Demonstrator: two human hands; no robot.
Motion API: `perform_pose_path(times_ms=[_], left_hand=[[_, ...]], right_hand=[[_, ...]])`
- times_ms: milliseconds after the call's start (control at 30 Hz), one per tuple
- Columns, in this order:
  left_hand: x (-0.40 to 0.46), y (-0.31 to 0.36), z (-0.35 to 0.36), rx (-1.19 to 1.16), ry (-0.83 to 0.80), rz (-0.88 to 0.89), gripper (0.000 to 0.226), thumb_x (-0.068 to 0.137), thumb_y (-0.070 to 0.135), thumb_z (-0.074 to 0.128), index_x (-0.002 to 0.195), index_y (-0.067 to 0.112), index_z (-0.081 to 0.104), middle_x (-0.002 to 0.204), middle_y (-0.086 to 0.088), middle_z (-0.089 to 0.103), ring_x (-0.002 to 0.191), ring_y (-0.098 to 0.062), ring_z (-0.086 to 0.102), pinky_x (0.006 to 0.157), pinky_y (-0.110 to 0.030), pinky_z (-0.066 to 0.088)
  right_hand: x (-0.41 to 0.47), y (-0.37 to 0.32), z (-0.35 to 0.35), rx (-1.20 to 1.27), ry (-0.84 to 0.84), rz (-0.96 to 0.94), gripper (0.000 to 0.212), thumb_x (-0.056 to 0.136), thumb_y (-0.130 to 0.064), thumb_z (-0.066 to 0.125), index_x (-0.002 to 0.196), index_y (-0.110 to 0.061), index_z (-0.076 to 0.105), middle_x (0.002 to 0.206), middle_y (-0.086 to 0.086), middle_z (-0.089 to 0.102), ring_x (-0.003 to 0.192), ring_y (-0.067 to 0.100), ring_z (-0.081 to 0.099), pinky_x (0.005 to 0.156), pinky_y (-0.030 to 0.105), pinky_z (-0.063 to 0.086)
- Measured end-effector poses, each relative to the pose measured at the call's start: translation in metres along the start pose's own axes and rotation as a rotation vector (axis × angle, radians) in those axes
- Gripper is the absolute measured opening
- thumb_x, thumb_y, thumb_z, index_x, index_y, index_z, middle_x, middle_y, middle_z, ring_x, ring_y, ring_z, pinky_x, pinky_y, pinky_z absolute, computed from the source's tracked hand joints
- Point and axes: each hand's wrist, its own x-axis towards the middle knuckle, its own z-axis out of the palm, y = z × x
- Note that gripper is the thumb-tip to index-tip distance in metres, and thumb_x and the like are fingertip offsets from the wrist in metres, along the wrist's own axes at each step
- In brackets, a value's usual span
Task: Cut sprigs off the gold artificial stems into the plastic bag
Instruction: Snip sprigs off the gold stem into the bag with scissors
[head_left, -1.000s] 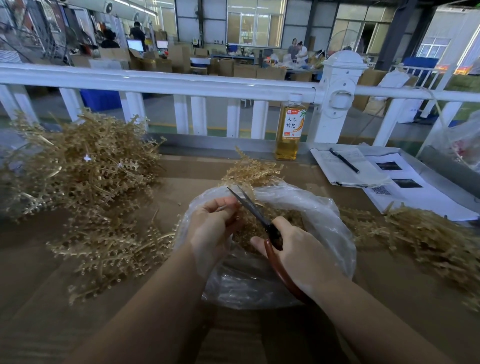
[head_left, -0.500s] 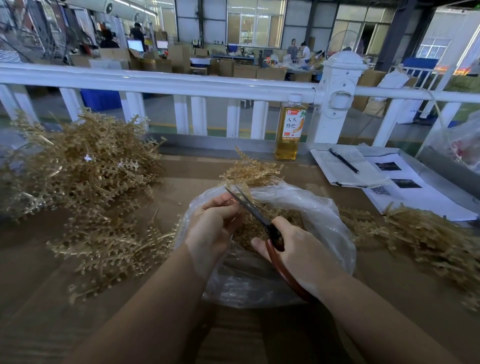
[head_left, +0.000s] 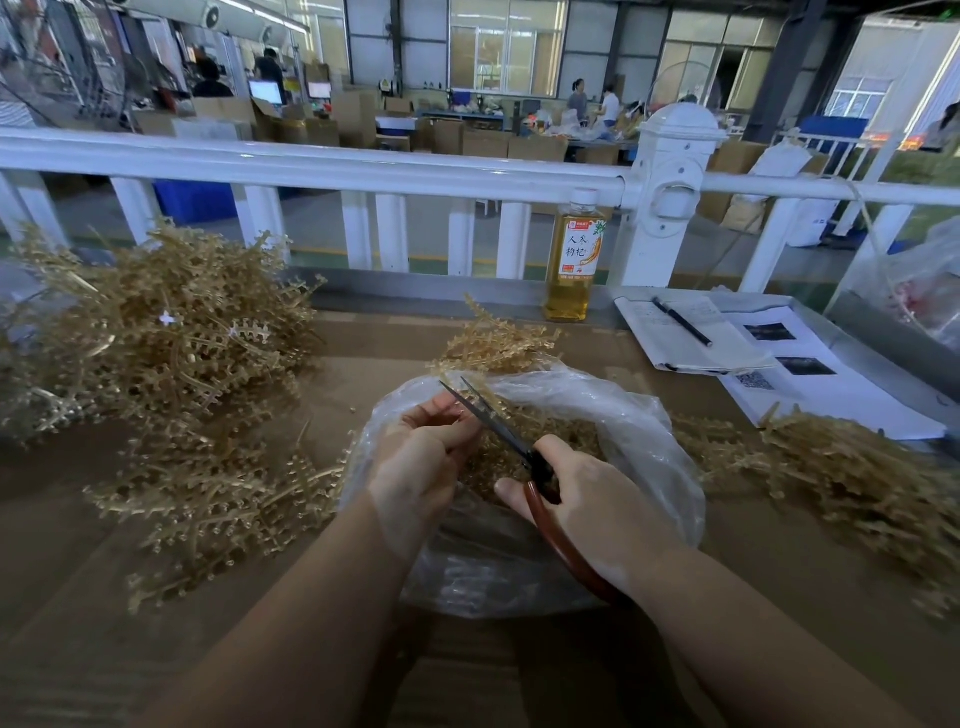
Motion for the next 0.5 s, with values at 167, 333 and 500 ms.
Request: perform_pose_path(times_ms=[167, 333, 500], left_hand=[[-0.0005, 0.0008, -0.0001, 0.032, -0.032, 0.019, 0.025, 0.077, -0.023, 0.049, 0.083, -0.001, 0.058, 0.074, -0.010, 0.062, 0.069, -0.018, 0.064, 0.062, -0.022, 0.055], [-0.0008, 0.0004, -0.0023, 0.025, -0.054, 0.022, 0.026, 0.077, -0.025, 0.047, 0.081, -0.001, 0.057, 0.076, -0.012, 0.060, 0.071, -0.019, 0.063, 0.065, -0.022, 0.055], [-0.0001, 0.0007, 0.0007, 0.044, -0.052, 0.010, 0.026, 0.077, -0.024, 0.047, 0.088, -0.003, 0.057, 0.082, -0.014, 0.059, 0.075, -0.021, 0.061, 0.066, -0.021, 0.054]], right_hand=[[0.0003, -0.0004, -0.0012, -0.003, 0.009, -0.015, 0.033, 0.090, -0.060, 0.049, 0.086, -0.028, 0.042, 0.078, -0.006, 0.055, 0.074, 0.013, 0.055, 0.063, 0.027, 0.038], [-0.0017, -0.0002, -0.0002, -0.030, 0.022, -0.027, 0.035, 0.089, -0.064, 0.045, 0.089, -0.029, 0.042, 0.080, -0.008, 0.055, 0.076, 0.010, 0.055, 0.063, 0.025, 0.039], [-0.0005, 0.0008, -0.0026, 0.021, 0.007, -0.034, 0.034, 0.089, -0.062, 0.047, 0.083, -0.030, 0.040, 0.078, -0.006, 0.056, 0.076, 0.013, 0.056, 0.066, 0.028, 0.039]])
